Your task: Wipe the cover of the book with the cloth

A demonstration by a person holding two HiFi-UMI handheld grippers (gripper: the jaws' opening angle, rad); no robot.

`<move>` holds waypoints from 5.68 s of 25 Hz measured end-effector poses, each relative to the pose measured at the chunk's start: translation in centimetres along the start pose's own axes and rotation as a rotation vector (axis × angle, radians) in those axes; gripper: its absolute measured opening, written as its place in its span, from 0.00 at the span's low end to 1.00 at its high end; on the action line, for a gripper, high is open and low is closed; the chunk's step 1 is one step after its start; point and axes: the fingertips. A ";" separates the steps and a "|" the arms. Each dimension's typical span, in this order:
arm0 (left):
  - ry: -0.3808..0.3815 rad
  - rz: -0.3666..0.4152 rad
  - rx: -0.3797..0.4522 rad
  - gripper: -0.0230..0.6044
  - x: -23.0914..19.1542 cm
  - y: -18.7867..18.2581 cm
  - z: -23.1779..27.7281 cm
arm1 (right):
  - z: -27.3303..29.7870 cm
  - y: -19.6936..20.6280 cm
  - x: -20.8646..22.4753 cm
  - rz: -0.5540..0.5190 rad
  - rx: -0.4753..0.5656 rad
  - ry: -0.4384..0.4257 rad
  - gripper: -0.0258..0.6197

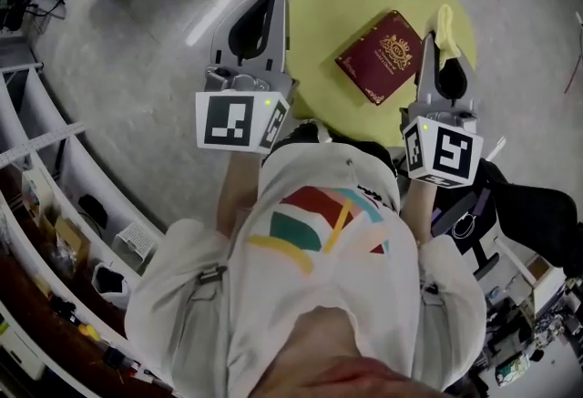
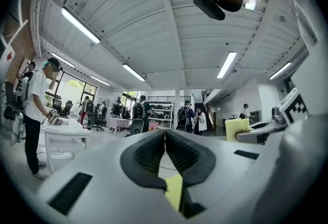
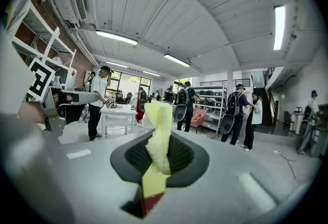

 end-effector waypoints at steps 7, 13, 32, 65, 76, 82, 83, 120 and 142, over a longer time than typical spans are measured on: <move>0.028 0.009 -0.002 0.07 1.5 -0.2 2.6 | 1.0 -0.3 1.6 0.011 0.010 0.008 0.09; 0.052 -0.005 -0.058 0.07 2.6 1.6 4.0 | 1.2 0.5 2.9 0.023 -0.003 0.022 0.09; 0.406 -0.066 -0.551 0.26 10.3 16.2 7.9 | -2.1 5.1 6.5 0.064 -0.117 0.163 0.09; 0.434 -0.271 -1.177 0.21 11.2 36.2 2.4 | -3.3 11.3 8.2 0.101 -0.267 0.211 0.09; 0.422 -0.259 -1.176 0.23 11.1 36.2 2.3 | -0.3 16.7 8.9 -0.191 -0.485 0.143 0.09; 0.422 -0.268 -1.191 0.23 11.0 36.4 2.3 | 3.7 24.4 8.2 -0.550 -0.677 0.033 0.09; 0.422 -0.270 -1.190 0.23 11.1 36.4 2.4 | 4.2 25.3 8.1 -0.585 -0.699 0.023 0.09; 0.418 -0.313 -1.166 0.23 11.1 36.5 2.3 | 0.8 32.2 -1.6 -0.665 -0.935 -0.287 0.09; 0.414 -0.315 -1.159 0.23 11.1 36.5 2.4 | -6.1 31.6 -8.5 -0.512 -0.978 -0.507 0.09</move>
Point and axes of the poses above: the fingertips, and each gripper's own axes: z forward along the fingers, x to its right, y out of its underside, and after that the axes turned 9 degrees about y, right-handed
